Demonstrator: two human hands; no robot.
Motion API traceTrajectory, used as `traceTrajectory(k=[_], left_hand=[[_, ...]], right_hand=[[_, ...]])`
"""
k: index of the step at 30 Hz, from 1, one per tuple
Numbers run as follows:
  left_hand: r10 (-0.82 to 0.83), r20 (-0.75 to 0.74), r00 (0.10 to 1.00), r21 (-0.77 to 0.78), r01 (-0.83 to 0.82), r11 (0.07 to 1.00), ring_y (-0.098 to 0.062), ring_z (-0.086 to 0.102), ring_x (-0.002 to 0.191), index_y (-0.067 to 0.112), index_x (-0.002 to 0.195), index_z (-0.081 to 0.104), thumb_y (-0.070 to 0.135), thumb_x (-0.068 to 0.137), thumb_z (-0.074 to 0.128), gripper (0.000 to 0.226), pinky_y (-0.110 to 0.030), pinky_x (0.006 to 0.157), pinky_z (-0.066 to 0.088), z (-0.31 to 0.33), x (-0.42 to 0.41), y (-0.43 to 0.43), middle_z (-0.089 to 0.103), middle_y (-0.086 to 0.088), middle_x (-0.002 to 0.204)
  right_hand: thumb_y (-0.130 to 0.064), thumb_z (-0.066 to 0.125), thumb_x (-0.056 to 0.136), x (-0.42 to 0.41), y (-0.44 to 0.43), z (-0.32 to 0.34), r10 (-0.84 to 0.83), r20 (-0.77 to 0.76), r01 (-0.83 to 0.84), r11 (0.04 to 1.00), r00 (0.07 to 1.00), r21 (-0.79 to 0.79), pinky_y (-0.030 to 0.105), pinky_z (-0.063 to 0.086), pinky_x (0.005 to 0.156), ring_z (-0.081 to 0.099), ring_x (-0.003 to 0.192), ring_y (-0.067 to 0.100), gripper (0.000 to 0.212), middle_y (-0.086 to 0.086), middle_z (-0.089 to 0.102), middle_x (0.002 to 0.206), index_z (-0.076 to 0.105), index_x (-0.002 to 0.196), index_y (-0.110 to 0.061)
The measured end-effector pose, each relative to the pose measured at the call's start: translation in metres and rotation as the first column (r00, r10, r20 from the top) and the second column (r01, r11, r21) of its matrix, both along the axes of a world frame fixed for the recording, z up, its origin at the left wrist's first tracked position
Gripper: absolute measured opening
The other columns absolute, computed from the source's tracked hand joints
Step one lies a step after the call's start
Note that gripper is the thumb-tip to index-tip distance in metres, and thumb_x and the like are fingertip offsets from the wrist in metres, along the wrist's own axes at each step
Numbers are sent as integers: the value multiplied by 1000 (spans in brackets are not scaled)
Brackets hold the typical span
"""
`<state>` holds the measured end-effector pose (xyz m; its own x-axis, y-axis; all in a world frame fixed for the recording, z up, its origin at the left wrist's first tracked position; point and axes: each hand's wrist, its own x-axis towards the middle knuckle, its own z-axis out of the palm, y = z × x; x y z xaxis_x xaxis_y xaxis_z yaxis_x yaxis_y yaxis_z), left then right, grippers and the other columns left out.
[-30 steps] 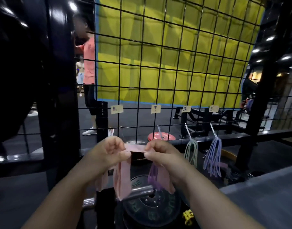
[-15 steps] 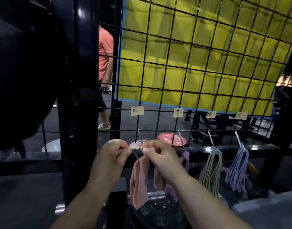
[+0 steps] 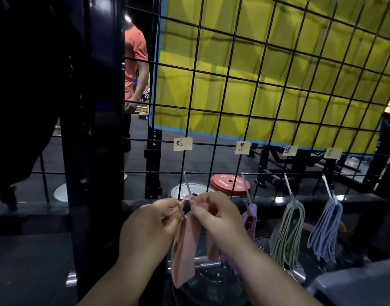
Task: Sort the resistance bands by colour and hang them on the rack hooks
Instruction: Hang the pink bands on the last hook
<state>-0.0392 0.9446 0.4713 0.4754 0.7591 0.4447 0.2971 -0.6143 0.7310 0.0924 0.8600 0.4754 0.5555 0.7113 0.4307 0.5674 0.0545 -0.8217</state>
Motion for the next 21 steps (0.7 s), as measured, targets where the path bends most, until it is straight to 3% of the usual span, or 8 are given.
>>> traceTrajectory(k=[3,5,9,13,16,21], left_hand=[[-42,63,997,-36,45,998,14,60,73,53,73,64,40,85,65,17,-12,65,47,1,-2,-2,66,30,73],[-58,34,998,14,58,998,6,58,65,46,64,60,35,85,64,24,-12,55,39,-2,-2,-2,63,23,64],[-60,5,998,93,59,994,-10,55,61,23,73,55,28,86,60,16,-31,53,43,-4,-1,-3,58,8,58],[-151,-9,988,-7,151,988,-8,59,58,39,73,59,21,85,58,21,-25,55,45,-5,-3,-8,62,15,61],[-180,1,984,-30,180,983,-7,62,61,45,91,57,22,87,60,23,-31,63,50,-6,-6,-9,66,15,64],[-166,-31,986,-13,166,986,-3,60,64,46,95,59,33,84,59,18,-34,66,51,-9,-7,-7,65,15,66]], right_hand=[[-30,69,84,-1,0,-4,44,-64,-42,999,997,31,25,53,80,63,89,4,3,-4,64,100,69,82,-32],[-34,68,78,-2,-1,-6,39,-85,-36,999,996,36,29,54,81,64,90,5,8,-4,63,101,69,83,-28],[-32,70,78,-3,-6,-7,10,-96,-8,1000,995,15,32,55,75,63,88,6,12,-3,63,101,64,78,-21],[-34,65,68,-1,-7,-9,13,-88,-10,999,996,37,33,51,78,62,86,14,13,2,62,90,58,67,-23],[-30,66,68,-2,-8,-11,2,-72,0,999,997,33,25,48,69,58,78,11,14,-2,58,83,55,60,-28],[-27,66,68,-3,-11,-16,-5,-55,8,998,998,54,12,39,63,48,66,3,23,-8,47,72,49,54,-26]])
